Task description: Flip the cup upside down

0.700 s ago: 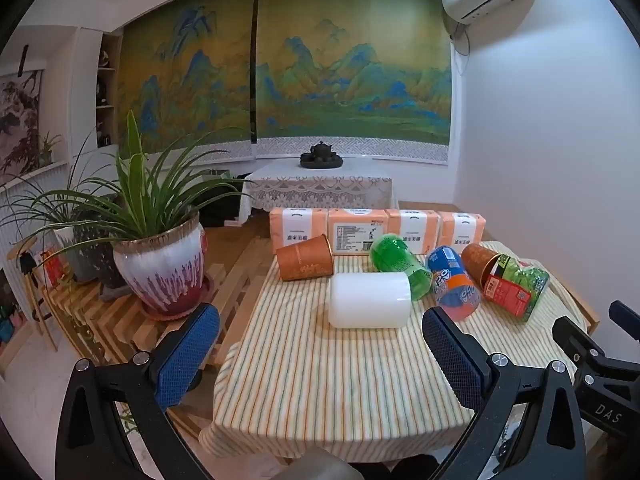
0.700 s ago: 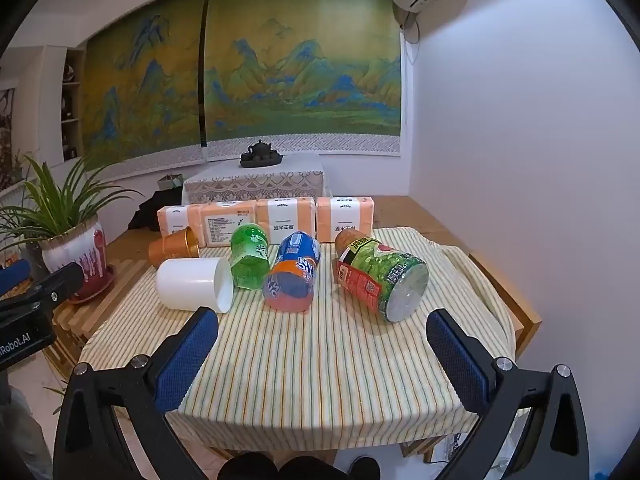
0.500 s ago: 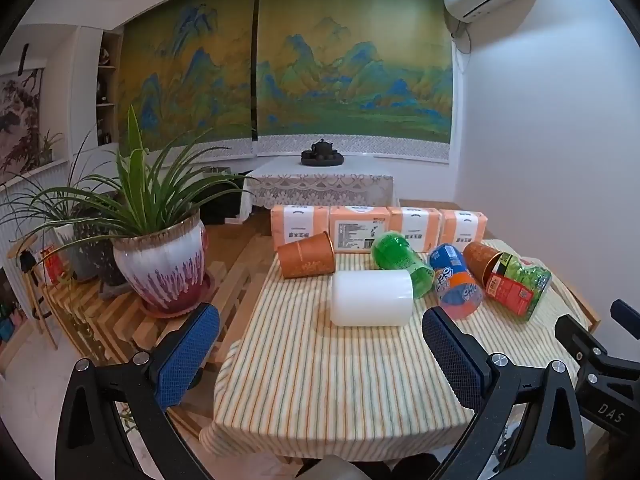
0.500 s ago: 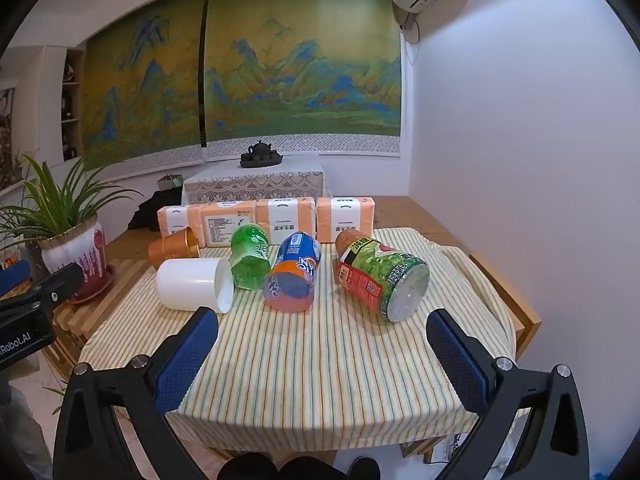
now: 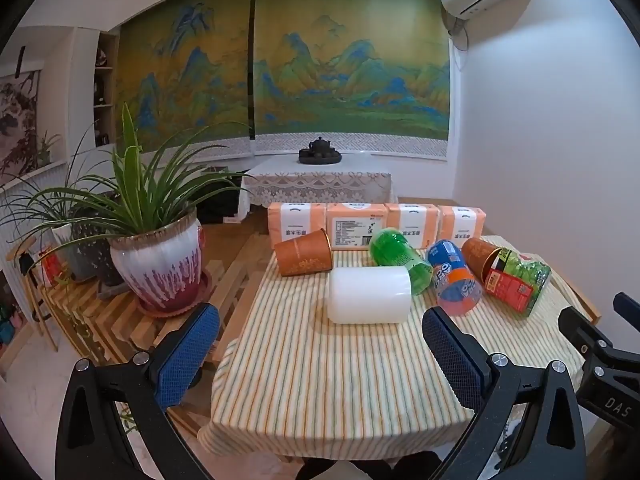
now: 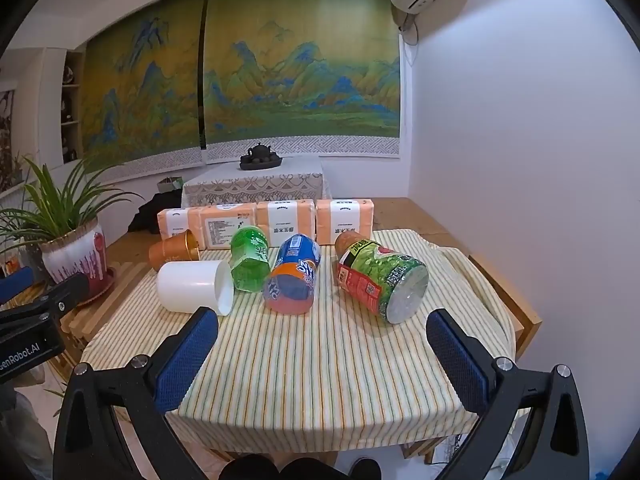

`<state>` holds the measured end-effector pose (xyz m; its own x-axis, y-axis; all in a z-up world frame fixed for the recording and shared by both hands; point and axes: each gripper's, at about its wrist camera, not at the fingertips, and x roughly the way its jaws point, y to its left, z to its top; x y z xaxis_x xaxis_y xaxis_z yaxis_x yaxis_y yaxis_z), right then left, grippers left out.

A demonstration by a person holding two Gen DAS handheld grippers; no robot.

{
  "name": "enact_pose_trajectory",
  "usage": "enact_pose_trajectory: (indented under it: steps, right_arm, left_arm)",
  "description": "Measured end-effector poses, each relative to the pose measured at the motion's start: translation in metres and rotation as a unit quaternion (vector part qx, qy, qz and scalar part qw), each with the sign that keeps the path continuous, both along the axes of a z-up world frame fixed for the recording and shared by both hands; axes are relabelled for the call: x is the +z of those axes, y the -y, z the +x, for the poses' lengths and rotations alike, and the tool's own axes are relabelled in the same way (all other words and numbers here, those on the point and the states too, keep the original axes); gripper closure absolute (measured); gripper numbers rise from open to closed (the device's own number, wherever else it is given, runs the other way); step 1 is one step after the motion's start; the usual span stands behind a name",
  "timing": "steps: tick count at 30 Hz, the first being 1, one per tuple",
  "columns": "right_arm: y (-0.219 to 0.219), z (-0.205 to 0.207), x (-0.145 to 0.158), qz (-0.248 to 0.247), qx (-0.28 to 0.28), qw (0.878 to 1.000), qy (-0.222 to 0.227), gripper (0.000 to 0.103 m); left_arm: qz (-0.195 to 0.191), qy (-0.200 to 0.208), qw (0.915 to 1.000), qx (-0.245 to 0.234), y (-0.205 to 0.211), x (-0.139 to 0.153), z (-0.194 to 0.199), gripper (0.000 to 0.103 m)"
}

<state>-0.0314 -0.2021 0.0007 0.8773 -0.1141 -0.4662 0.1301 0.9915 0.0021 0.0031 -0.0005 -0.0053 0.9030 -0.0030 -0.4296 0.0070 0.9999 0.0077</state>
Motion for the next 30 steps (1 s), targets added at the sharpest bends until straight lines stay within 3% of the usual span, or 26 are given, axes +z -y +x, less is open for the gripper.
enact_pose_trajectory:
  steps: [30]
  right_arm:
    - [-0.003,0.006,-0.005,-0.004,0.005,1.0,-0.007,0.0]
  left_arm:
    - [0.006,-0.02,0.9998,-0.002,0.001,-0.014,0.011,0.0]
